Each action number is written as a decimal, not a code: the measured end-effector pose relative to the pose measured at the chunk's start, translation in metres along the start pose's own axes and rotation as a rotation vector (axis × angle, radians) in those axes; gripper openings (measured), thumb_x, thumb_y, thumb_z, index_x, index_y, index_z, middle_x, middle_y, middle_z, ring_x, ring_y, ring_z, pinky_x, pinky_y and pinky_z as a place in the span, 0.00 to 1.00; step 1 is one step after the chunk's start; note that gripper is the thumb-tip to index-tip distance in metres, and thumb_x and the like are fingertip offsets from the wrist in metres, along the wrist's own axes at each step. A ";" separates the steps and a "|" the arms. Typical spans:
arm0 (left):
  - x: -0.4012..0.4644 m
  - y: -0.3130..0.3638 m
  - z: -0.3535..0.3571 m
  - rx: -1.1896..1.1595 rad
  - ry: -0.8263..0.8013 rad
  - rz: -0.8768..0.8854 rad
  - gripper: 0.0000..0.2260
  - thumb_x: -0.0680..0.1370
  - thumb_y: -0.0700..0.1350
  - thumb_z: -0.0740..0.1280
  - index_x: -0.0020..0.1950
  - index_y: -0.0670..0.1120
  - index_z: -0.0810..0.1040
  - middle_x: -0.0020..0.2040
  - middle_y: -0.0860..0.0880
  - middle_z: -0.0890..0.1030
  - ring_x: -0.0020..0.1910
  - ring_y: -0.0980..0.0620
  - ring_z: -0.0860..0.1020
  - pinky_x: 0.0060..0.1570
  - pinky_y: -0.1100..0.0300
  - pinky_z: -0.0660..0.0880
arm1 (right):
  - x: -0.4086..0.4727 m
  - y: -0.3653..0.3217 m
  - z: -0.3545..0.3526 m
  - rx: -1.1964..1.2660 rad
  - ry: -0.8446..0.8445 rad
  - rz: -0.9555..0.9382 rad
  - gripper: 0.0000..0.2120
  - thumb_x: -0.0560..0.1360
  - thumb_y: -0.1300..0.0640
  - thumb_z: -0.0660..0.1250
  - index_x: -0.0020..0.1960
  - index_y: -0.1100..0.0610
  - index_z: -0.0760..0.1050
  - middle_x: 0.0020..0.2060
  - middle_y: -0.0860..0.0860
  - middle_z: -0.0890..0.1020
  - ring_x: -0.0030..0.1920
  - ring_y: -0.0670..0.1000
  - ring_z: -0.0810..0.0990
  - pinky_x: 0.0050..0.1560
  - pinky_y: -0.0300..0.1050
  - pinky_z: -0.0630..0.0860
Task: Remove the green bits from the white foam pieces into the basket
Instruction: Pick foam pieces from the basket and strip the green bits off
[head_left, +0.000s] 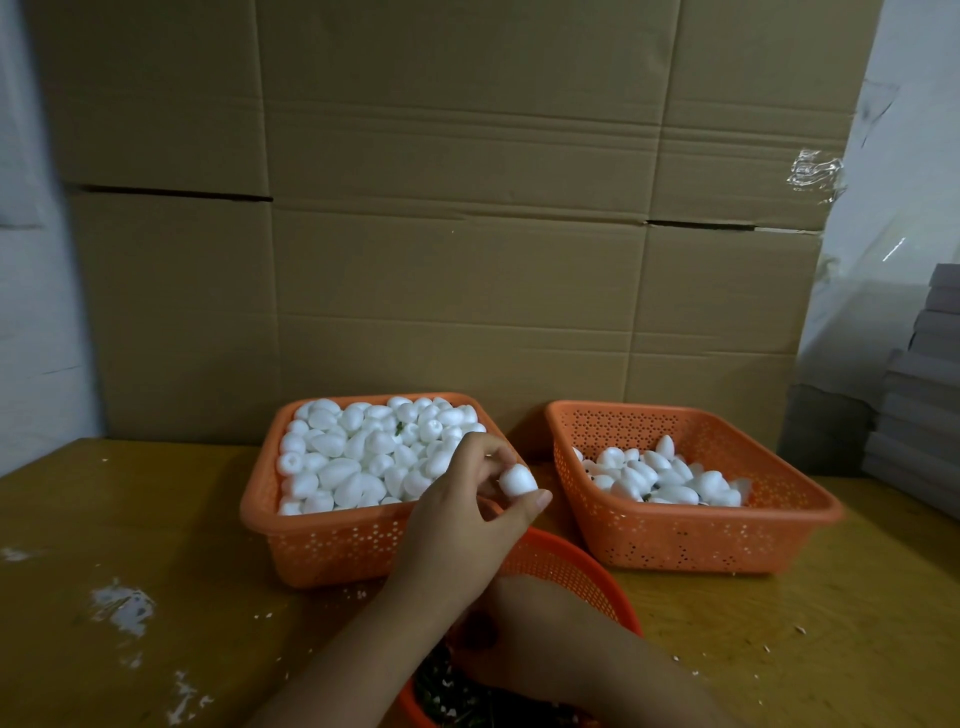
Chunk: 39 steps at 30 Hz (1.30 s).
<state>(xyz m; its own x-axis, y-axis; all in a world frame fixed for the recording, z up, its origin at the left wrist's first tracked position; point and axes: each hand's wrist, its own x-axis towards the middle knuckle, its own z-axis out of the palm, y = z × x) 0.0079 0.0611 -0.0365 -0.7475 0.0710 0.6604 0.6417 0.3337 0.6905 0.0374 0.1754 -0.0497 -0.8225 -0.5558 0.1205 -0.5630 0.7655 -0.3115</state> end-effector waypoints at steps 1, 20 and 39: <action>0.000 0.000 0.000 -0.005 -0.004 0.004 0.13 0.70 0.62 0.69 0.51 0.63 0.71 0.47 0.65 0.81 0.48 0.63 0.80 0.45 0.69 0.75 | 0.000 0.000 0.000 0.000 -0.006 0.004 0.14 0.77 0.52 0.64 0.60 0.56 0.78 0.53 0.54 0.82 0.52 0.52 0.80 0.56 0.51 0.76; 0.002 0.001 -0.002 0.105 0.061 0.045 0.06 0.72 0.60 0.66 0.47 0.63 0.72 0.44 0.62 0.79 0.40 0.58 0.79 0.38 0.66 0.75 | -0.003 -0.012 -0.011 0.128 -0.081 0.009 0.13 0.75 0.53 0.67 0.59 0.55 0.78 0.53 0.53 0.83 0.53 0.51 0.80 0.57 0.51 0.76; 0.001 -0.002 -0.005 0.246 0.046 0.007 0.11 0.77 0.50 0.68 0.54 0.64 0.71 0.46 0.64 0.79 0.47 0.67 0.77 0.42 0.73 0.73 | 0.005 0.004 -0.028 0.605 0.601 0.282 0.09 0.79 0.56 0.65 0.43 0.50 0.81 0.30 0.43 0.80 0.32 0.38 0.77 0.34 0.31 0.69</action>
<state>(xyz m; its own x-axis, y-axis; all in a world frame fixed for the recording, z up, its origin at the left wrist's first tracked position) 0.0063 0.0559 -0.0357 -0.7312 0.0326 0.6814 0.5815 0.5522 0.5975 0.0289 0.1852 -0.0238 -0.9229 0.0209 0.3845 -0.3343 0.4522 -0.8269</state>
